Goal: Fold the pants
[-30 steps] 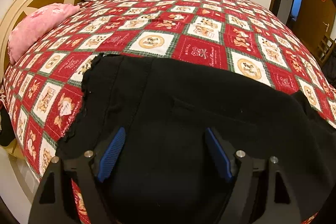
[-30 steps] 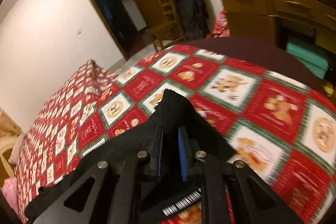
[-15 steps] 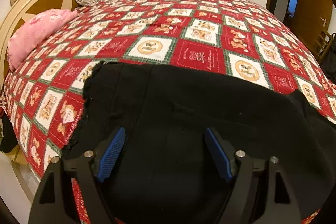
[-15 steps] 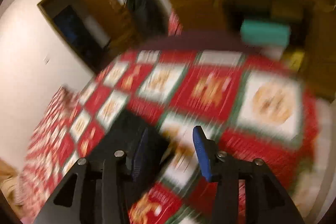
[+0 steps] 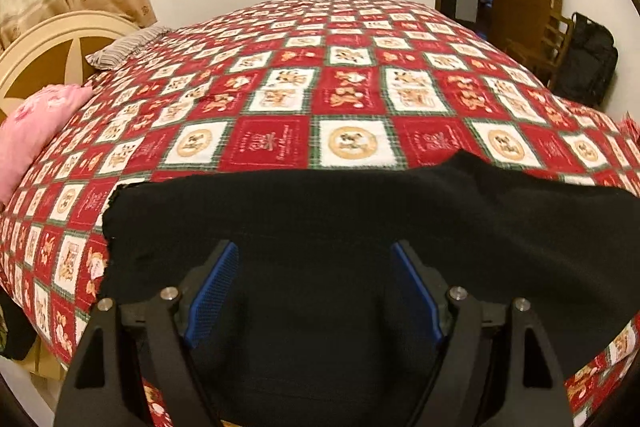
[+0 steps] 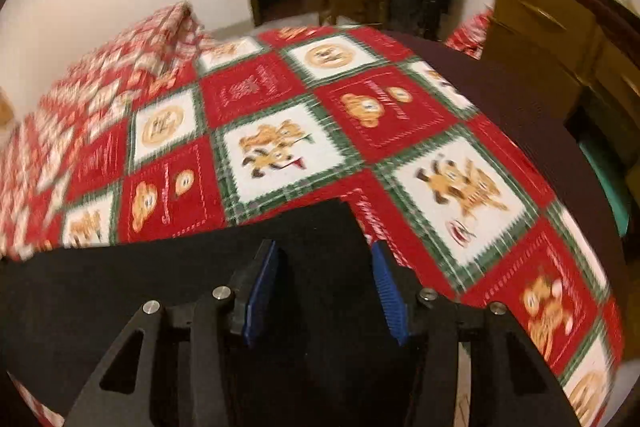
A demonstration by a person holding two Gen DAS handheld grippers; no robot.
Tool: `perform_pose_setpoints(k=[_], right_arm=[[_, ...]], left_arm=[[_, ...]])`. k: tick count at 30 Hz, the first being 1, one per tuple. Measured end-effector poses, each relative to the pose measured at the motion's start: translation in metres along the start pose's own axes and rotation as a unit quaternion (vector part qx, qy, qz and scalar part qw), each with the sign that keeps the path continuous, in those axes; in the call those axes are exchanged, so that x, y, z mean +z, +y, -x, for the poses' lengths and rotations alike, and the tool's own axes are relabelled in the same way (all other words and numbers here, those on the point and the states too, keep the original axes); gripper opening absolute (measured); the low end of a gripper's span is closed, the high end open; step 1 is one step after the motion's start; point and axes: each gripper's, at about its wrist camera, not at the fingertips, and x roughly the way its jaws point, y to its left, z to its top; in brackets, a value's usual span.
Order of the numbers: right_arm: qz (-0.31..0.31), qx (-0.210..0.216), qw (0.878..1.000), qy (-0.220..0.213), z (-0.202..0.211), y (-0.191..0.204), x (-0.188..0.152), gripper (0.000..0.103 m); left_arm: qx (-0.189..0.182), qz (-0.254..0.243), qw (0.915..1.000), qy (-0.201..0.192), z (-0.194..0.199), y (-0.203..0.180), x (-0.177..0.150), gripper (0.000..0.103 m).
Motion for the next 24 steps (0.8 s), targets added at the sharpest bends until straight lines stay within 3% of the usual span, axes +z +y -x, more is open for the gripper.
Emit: perform_pose_setpoints(k=[2, 3, 6, 9, 12, 13, 14, 16, 17, 19, 21, 22, 24], right_arm=[[0.005, 0.009, 1.0, 0.005, 0.004, 0.003, 0.002, 0.02], [0.009, 0.011, 1.0, 0.006, 0.006, 0.006, 0.003, 0.017], [0.002, -0.009, 1.0, -0.028, 0.016, 0.012, 0.007, 0.016], [-0.047, -0.005, 0.997, -0.067, 0.021, 0.007, 0.013, 0.016], [-0.087, -0.009, 0.995, -0.05, 0.0, 0.003, 0.015, 0.016], [-0.094, -0.01, 0.995, -0.034, -0.011, 0.003, 0.013, 0.018], [-0.098, -0.011, 0.994, -0.05, -0.01, 0.001, 0.013, 0.023], [-0.102, -0.021, 0.994, -0.045, -0.007, -0.006, 0.015, 0.048], [-0.118, -0.028, 0.992, -0.038, -0.003, -0.015, 0.015, 0.053], [-0.161, -0.063, 0.983, -0.059, 0.017, -0.029, 0.013, 0.058], [-0.17, -0.115, 0.973, -0.11, 0.048, -0.023, 0.013, 0.058], [-0.153, -0.107, 0.974, -0.13, 0.061, -0.01, 0.015, 0.058], [-0.099, -0.028, 0.984, -0.144, 0.08, 0.03, 0.02, 0.058]], left_arm=[[-0.009, -0.005, 0.9999, 0.001, 0.001, -0.008, -0.001, 0.081], [-0.013, -0.007, 0.9999, 0.002, 0.001, -0.011, -0.001, 0.081], [-0.02, -0.02, 0.9996, 0.001, 0.003, -0.025, -0.001, 0.081], [-0.036, -0.021, 0.9991, -0.005, 0.007, -0.035, -0.001, 0.081], [-0.041, -0.015, 0.999, -0.013, 0.009, -0.043, -0.004, 0.081], [-0.042, -0.014, 0.999, -0.01, 0.008, -0.045, -0.005, 0.081], [-0.043, -0.016, 0.9989, -0.004, 0.005, -0.048, -0.007, 0.081], [-0.034, -0.027, 0.9991, -0.001, 0.002, -0.05, -0.011, 0.081], [-0.023, -0.036, 0.9991, -0.001, 0.001, -0.05, -0.014, 0.081], [-0.001, -0.044, 0.999, -0.001, -0.001, -0.046, -0.017, 0.081], [0.017, -0.031, 0.9994, -0.003, -0.002, -0.032, -0.02, 0.081], [0.02, -0.018, 0.9996, -0.004, -0.001, -0.024, -0.021, 0.081], [0.024, 0.01, 0.9996, -0.005, 0.0, -0.004, -0.023, 0.081]])
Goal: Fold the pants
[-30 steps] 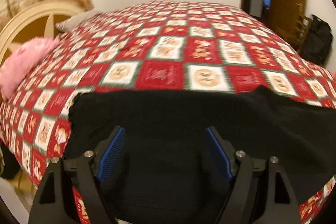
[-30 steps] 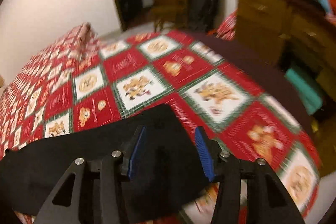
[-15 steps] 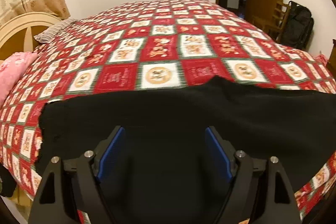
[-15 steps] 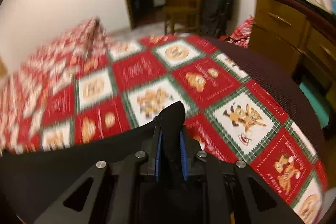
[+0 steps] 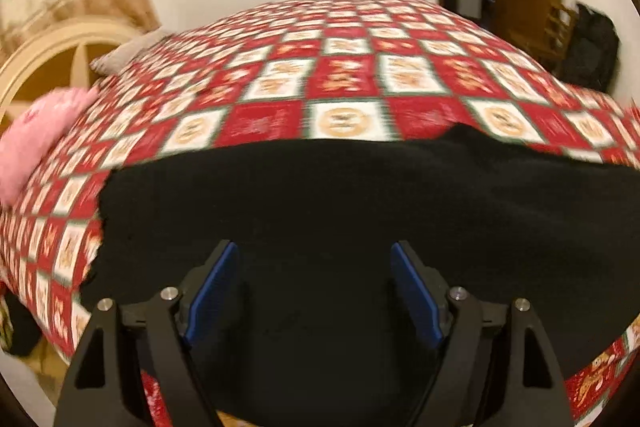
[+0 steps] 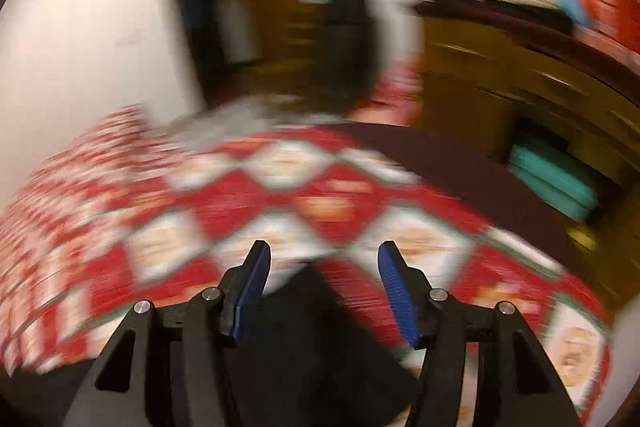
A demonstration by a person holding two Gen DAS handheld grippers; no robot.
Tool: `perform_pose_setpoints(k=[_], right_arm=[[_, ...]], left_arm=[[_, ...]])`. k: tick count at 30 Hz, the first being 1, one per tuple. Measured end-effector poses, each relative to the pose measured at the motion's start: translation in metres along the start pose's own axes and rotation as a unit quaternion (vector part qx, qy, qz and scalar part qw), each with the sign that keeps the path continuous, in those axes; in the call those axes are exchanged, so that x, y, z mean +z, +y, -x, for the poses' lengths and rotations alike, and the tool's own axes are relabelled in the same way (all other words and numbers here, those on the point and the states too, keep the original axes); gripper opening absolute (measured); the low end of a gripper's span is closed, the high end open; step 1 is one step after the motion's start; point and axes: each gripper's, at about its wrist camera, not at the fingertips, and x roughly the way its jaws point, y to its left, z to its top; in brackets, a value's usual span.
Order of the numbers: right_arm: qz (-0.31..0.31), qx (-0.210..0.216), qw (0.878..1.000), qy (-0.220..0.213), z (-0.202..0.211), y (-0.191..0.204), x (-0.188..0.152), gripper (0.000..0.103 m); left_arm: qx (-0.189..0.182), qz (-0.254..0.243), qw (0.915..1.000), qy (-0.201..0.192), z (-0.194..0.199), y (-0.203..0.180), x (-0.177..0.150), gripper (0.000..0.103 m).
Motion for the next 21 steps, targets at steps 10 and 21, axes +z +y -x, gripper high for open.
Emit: perform_pose_setpoints(k=[10, 21], right_arm=[[0.257, 0.444, 0.843, 0.16, 0.031, 0.336, -0.109, 0.047], [0.379, 0.442, 0.783, 0.22, -0.006, 0.462, -0.186, 0.029]], left_arm=[[0.031, 0.083, 0.9961, -0.005, 0.01, 0.071, -0.013, 0.081], [0.053, 0.104, 0.9932, -0.003, 0.004, 0.107, -0.018, 0.081]])
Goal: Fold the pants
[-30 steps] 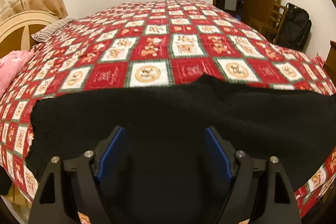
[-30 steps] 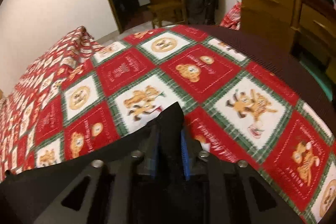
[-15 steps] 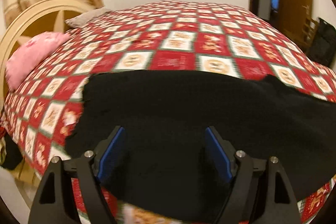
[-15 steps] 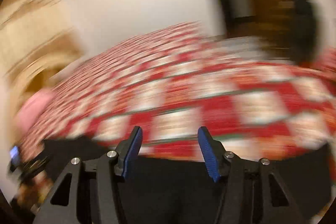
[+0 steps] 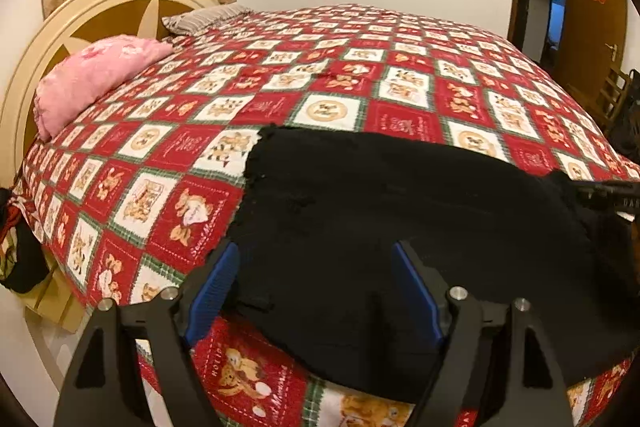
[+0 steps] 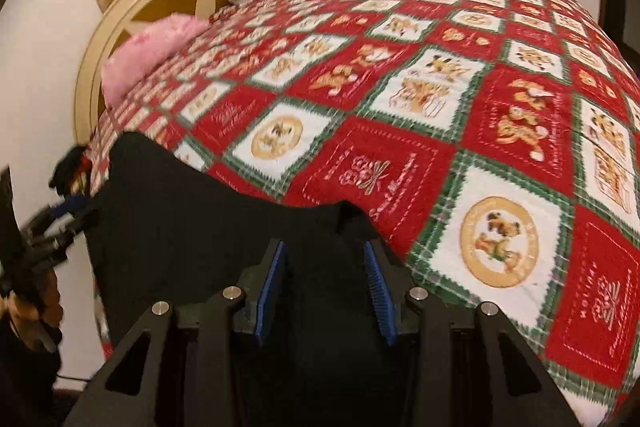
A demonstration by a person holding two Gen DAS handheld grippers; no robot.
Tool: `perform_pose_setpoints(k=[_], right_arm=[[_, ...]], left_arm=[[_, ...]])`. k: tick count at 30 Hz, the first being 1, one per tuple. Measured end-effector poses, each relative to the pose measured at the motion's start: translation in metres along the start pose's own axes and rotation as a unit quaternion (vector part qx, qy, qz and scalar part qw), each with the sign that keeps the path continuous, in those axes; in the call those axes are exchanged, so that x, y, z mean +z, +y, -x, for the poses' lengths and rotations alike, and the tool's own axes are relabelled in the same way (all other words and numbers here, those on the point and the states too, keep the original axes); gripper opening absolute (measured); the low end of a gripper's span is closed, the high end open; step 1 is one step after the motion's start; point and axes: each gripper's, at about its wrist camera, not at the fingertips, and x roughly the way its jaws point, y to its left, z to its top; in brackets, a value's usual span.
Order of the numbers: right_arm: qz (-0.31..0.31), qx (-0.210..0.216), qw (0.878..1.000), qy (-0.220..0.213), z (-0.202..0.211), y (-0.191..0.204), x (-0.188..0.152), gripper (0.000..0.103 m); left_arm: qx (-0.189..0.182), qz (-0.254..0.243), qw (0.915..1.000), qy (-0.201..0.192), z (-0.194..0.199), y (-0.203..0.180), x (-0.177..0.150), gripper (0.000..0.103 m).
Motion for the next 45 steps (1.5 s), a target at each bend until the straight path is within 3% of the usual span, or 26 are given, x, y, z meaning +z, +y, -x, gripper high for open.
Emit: perform_pose_setpoints(k=[1, 2, 5, 9, 11, 12, 13, 17, 20, 26, 28, 30, 33, 35, 40, 42, 45], right_arm=[[0.005, 0.013, 1.0, 0.008, -0.001, 0.001, -0.001, 0.018], [0.01, 0.023, 1.0, 0.014, -0.001, 0.002, -0.003, 0.016], [0.005, 0.046, 0.999, 0.017, 0.001, -0.002, -0.003, 0.015], [-0.027, 0.047, 0.999, 0.009, -0.01, -0.013, 0.007, 0.016], [-0.015, 0.044, 0.999, 0.014, -0.017, -0.009, 0.01, 0.015], [-0.005, 0.038, 0.999, 0.014, -0.017, -0.007, 0.012, 0.005], [0.0, 0.037, 0.999, 0.013, -0.015, -0.006, 0.015, 0.002], [-0.034, 0.039, 0.998, -0.02, -0.005, -0.021, 0.031, 0.002], [-0.025, 0.011, 1.0, 0.002, -0.028, -0.022, 0.031, 0.002], [-0.056, 0.033, 0.998, -0.021, -0.03, -0.035, 0.031, 0.003], [-0.085, 0.04, 0.995, -0.036, -0.014, -0.04, 0.031, 0.013], [-0.126, 0.005, 0.988, -0.084, 0.025, -0.051, 0.024, 0.018], [-0.164, -0.006, 0.977, -0.138, 0.087, -0.067, -0.004, 0.034], [-0.156, -0.067, 0.974, -0.149, 0.129, -0.071, -0.033, 0.035], [-0.138, -0.176, 0.97, -0.098, 0.184, -0.08, -0.114, 0.035], [-0.118, -0.205, 0.969, -0.074, 0.186, -0.079, -0.128, 0.035], [-0.114, -0.215, 0.969, -0.049, 0.174, -0.086, -0.136, 0.034]], left_arm=[[-0.002, 0.004, 1.0, 0.004, -0.003, 0.001, 0.0, 0.081], [-0.004, 0.007, 1.0, 0.005, -0.005, 0.002, 0.0, 0.081], [-0.018, 0.011, 0.9998, 0.005, -0.007, 0.001, 0.0, 0.081], [-0.026, 0.012, 0.9996, 0.007, -0.01, -0.005, 0.002, 0.081], [-0.028, 0.01, 0.9995, 0.005, -0.008, -0.007, 0.003, 0.081], [-0.028, 0.008, 0.9996, 0.004, -0.007, -0.008, 0.004, 0.081], [-0.028, 0.006, 0.9996, 0.002, -0.007, -0.008, 0.004, 0.081], [-0.02, 0.001, 0.9998, -0.004, -0.01, -0.009, 0.009, 0.081], [-0.014, 0.007, 0.9999, 0.004, -0.019, -0.01, 0.01, 0.081], [0.0, -0.006, 0.9997, 0.022, -0.033, -0.018, 0.008, 0.081], [-0.011, -0.006, 0.9998, 0.018, -0.027, -0.019, 0.008, 0.081], [-0.027, -0.008, 0.9996, 0.01, -0.02, -0.021, 0.008, 0.081], [-0.041, -0.023, 0.9989, 0.008, -0.013, -0.03, 0.008, 0.081], [-0.051, -0.041, 0.9978, 0.006, -0.01, -0.043, 0.008, 0.081], [-0.088, -0.078, 0.9931, 0.0, -0.003, -0.08, 0.008, 0.081], [-0.103, -0.09, 0.9906, -0.001, 0.0, -0.098, 0.009, 0.081], [-0.13, -0.103, 0.9861, 0.002, 0.006, -0.123, 0.01, 0.081]])
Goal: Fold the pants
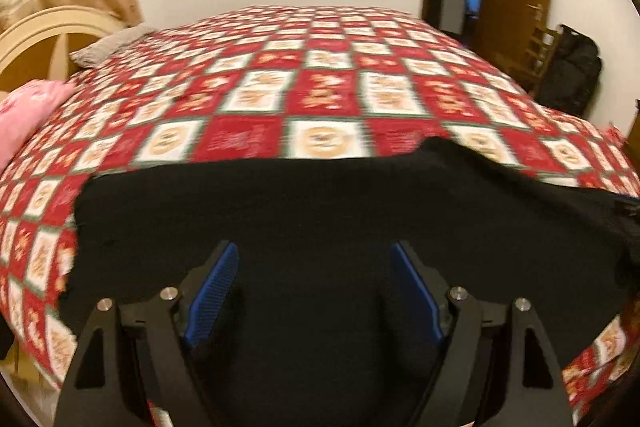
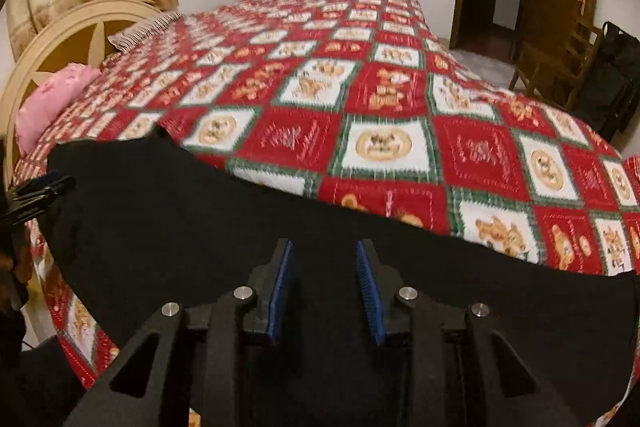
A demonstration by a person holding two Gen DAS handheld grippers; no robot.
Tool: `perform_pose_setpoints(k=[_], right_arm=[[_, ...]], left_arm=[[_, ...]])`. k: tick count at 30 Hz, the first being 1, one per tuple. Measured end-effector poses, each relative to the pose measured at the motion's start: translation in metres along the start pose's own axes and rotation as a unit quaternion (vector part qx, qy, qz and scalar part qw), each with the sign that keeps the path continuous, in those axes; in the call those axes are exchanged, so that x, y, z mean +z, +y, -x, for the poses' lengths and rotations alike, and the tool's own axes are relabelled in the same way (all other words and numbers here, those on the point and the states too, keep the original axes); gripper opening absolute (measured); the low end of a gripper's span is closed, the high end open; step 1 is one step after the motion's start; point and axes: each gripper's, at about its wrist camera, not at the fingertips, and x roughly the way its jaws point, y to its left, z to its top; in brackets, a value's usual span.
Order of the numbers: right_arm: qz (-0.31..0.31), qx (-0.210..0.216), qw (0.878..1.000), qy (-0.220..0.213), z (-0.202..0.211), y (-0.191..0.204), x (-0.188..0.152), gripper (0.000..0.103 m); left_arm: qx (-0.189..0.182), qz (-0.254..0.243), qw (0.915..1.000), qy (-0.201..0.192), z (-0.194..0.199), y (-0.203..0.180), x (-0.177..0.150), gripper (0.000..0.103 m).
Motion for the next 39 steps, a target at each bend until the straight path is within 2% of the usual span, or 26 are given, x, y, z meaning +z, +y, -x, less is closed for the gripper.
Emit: perform_pose_setpoints(k=[1, 2, 3, 5, 6, 7, 9, 11, 13, 14, 16, 18, 19, 21, 23, 25, 28, 30, 31, 32, 33, 34, 36, 37, 39], right_arm=[[-0.005, -0.009, 1.0, 0.017, -0.014, -0.001, 0.003, 0.033], [0.002, -0.015, 1.0, 0.001, -0.016, 0.0, 0.004, 0.033], [0.013, -0.024, 1.0, 0.004, -0.024, 0.004, 0.009, 0.03], [0.012, -0.04, 0.999, 0.018, -0.041, 0.004, 0.017, 0.022], [0.007, -0.045, 0.999, 0.02, -0.048, 0.003, 0.018, 0.013], [-0.007, -0.05, 0.999, 0.018, -0.057, -0.002, 0.023, 0.01], [-0.035, -0.042, 0.998, 0.017, -0.062, -0.011, 0.029, 0.009], [-0.057, -0.043, 0.997, -0.005, -0.052, -0.019, 0.033, 0.009], [-0.051, -0.006, 0.998, -0.032, -0.029, -0.014, 0.031, 0.009], [-0.045, 0.036, 0.998, -0.032, -0.017, -0.006, 0.027, 0.011], [-0.013, 0.103, 0.995, -0.001, -0.006, 0.015, 0.017, 0.012], [0.022, 0.116, 0.992, 0.032, -0.009, 0.034, 0.005, 0.012], [0.032, 0.112, 0.992, 0.051, -0.016, 0.041, -0.001, 0.012], [0.024, 0.072, 0.994, 0.076, -0.038, 0.04, -0.006, 0.012], [-0.011, 0.074, 0.996, 0.056, -0.051, 0.028, 0.003, 0.011], [-0.029, 0.03, 0.999, 0.035, -0.059, 0.016, 0.017, 0.009], [-0.08, 0.048, 0.996, 0.015, -0.063, -0.005, 0.028, 0.009], [-0.101, 0.008, 0.995, -0.014, -0.043, -0.024, 0.029, 0.013], [-0.117, 0.017, 0.992, -0.035, -0.03, -0.034, 0.029, 0.013], [-0.143, 0.043, 0.987, -0.063, -0.007, -0.05, 0.023, 0.014], [-0.162, 0.053, 0.982, -0.081, 0.011, -0.063, 0.017, 0.024], [-0.183, 0.044, 0.977, -0.102, 0.034, -0.08, 0.007, 0.042], [-0.228, -0.012, 0.963, -0.144, 0.077, -0.115, -0.021, 0.061], [-0.26, -0.049, 0.951, -0.162, 0.1, -0.138, -0.043, 0.061], [-0.311, -0.096, 0.932, -0.162, 0.125, -0.169, -0.078, 0.061]], left_arm=[[-0.007, -0.006, 1.0, 0.001, 0.001, -0.009, 0.001, 0.081], [-0.015, -0.013, 0.9998, -0.001, 0.003, -0.019, 0.002, 0.081], [-0.023, -0.018, 0.9996, -0.002, 0.006, -0.028, 0.002, 0.081], [-0.04, -0.029, 0.9988, -0.001, 0.01, -0.044, 0.0, 0.081], [-0.045, -0.036, 0.9983, -0.002, 0.012, -0.051, -0.002, 0.081], [-0.047, -0.042, 0.998, 0.0, 0.013, -0.06, -0.004, 0.081], [-0.059, -0.054, 0.9968, 0.005, 0.012, -0.073, -0.006, 0.081], [-0.069, -0.063, 0.9956, 0.009, 0.011, -0.087, -0.008, 0.081], [-0.09, -0.075, 0.9929, 0.018, 0.009, -0.101, -0.011, 0.081], [-0.102, -0.088, 0.9907, 0.021, 0.008, -0.111, -0.014, 0.081], [-0.111, -0.109, 0.9876, 0.023, 0.006, -0.128, -0.018, 0.081], [-0.123, -0.125, 0.984, 0.032, 0.002, -0.144, -0.023, 0.081], [-0.127, -0.131, 0.9826, 0.035, 0.001, -0.15, -0.026, 0.081], [-0.128, -0.139, 0.981, 0.044, -0.003, -0.159, -0.033, 0.081], [-0.132, -0.145, 0.9789, 0.057, -0.005, -0.162, -0.04, 0.081], [-0.129, -0.15, 0.979, 0.047, -0.002, -0.161, -0.045, 0.082], [-0.131, -0.146, 0.979, 0.054, 0.0, -0.157, -0.045, 0.082], [-0.132, -0.148, 0.9785, 0.057, 0.001, -0.156, -0.045, 0.082], [-0.131, -0.151, 0.9783, 0.057, 0.003, -0.155, -0.045, 0.082], [-0.131, -0.151, 0.9782, 0.057, 0.004, -0.155, -0.045, 0.082], [-0.132, -0.152, 0.9779, 0.056, 0.004, -0.154, -0.043, 0.082], [-0.134, -0.152, 0.9778, 0.053, 0.006, -0.152, -0.041, 0.082], [-0.135, -0.151, 0.9782, 0.045, 0.007, -0.151, -0.035, 0.082], [-0.135, -0.149, 0.9787, 0.04, 0.008, -0.15, -0.03, 0.082], [-0.143, -0.143, 0.9788, 0.033, 0.009, -0.152, -0.019, 0.082]])
